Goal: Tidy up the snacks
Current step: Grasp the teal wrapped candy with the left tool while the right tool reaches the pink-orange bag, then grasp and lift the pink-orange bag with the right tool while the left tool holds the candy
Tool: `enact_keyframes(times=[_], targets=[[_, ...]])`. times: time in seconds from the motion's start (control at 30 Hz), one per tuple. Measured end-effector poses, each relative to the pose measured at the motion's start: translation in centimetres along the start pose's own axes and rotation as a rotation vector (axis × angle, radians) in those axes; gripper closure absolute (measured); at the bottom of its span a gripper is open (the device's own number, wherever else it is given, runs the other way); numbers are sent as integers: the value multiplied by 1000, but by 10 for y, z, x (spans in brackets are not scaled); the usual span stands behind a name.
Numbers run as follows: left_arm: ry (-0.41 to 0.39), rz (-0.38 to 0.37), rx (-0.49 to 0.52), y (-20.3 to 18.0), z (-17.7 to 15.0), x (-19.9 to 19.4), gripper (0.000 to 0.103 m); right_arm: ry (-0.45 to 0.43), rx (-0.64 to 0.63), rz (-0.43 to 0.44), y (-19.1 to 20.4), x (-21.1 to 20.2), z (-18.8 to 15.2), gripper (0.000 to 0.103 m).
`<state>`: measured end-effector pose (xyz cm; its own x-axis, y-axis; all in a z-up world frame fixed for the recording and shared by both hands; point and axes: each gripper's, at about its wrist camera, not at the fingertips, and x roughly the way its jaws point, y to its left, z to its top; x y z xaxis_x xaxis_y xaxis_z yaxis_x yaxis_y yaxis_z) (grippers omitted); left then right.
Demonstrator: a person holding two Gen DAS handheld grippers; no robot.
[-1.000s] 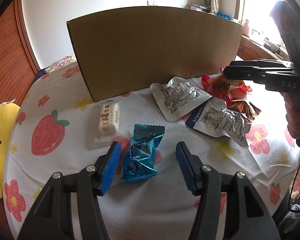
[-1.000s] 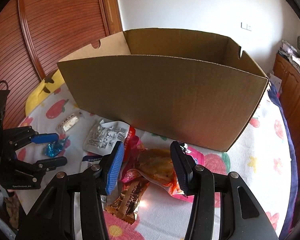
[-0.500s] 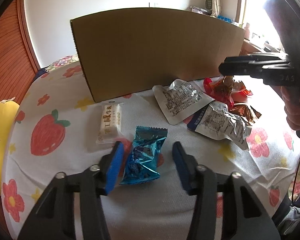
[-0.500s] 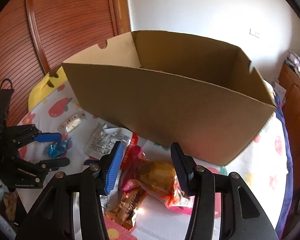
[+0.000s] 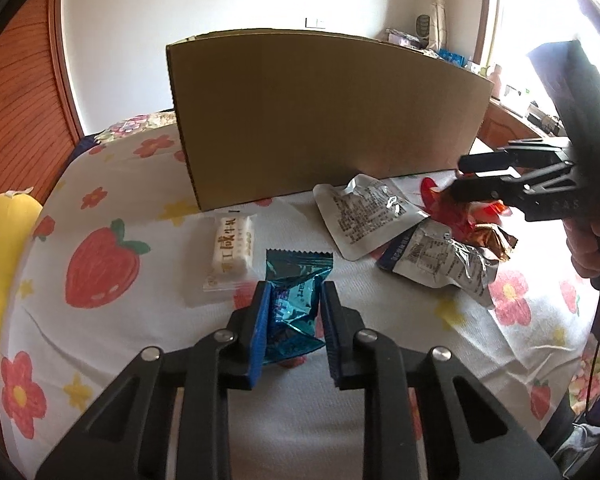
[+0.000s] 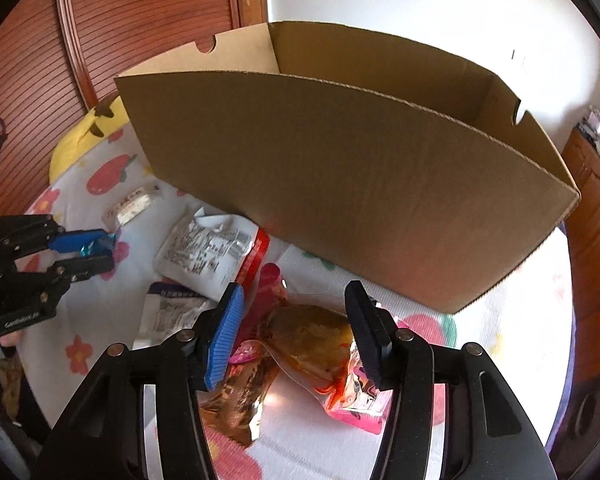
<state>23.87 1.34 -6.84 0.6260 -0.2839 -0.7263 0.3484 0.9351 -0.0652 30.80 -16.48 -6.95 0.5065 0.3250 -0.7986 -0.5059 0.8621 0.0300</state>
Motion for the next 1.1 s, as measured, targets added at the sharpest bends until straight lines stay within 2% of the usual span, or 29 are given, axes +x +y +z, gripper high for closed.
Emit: enact_keyframes(times=[0.33, 0.77, 0.97, 1.1], targets=[[-10, 7, -5, -2, -2, -1, 81, 26, 32, 50, -11, -15, -10, 45], [-10, 9, -6, -2, -2, -2, 81, 101, -71, -44, -8, -2, -22, 40], [-10, 8, -8, -3, -2, -1, 81, 112, -75, -69, -10, 11, -24, 39], [-10, 9, -9, -2, -2, -1, 81, 92, -27, -50, -17, 11, -26, 41]])
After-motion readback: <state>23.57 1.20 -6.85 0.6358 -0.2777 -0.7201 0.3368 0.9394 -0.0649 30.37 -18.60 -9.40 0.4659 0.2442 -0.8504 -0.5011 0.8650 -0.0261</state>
